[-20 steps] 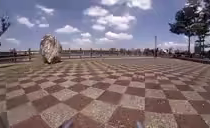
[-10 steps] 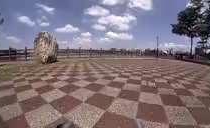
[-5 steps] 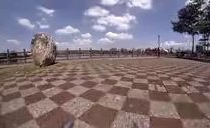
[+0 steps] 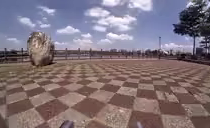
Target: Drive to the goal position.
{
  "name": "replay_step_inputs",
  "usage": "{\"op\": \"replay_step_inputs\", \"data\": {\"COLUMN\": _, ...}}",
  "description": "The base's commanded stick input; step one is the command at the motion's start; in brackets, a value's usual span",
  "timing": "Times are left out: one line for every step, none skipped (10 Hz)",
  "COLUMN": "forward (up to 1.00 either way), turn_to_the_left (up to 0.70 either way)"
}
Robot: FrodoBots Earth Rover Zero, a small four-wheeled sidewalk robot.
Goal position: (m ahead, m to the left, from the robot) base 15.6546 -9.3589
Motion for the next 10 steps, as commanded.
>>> {"op": "replay_step_inputs", "data": {"forward": 0.70, "turn_to_the_left": 0.00}}
{"op": "replay_step_inputs", "data": {"forward": 0.70, "turn_to_the_left": 0.00}}
{"op": "replay_step_inputs", "data": {"forward": 0.70, "turn_to_the_left": 0.00}}
{"op": "replay_step_inputs", "data": {"forward": 0.70, "turn_to_the_left": 0.00}}
{"op": "replay_step_inputs", "data": {"forward": 0.70, "turn_to_the_left": 0.00}}
{"op": "replay_step_inputs", "data": {"forward": 0.70, "turn_to_the_left": 0.00}}
{"op": "replay_step_inputs", "data": {"forward": 0.70, "turn_to_the_left": 0.00}}
{"op": "replay_step_inputs", "data": {"forward": 0.70, "turn_to_the_left": 0.00}}
{"op": "replay_step_inputs", "data": {"forward": 0.70, "turn_to_the_left": 0.00}}
{"op": "replay_step_inputs", "data": {"forward": 0.70, "turn_to_the_left": 0.00}}
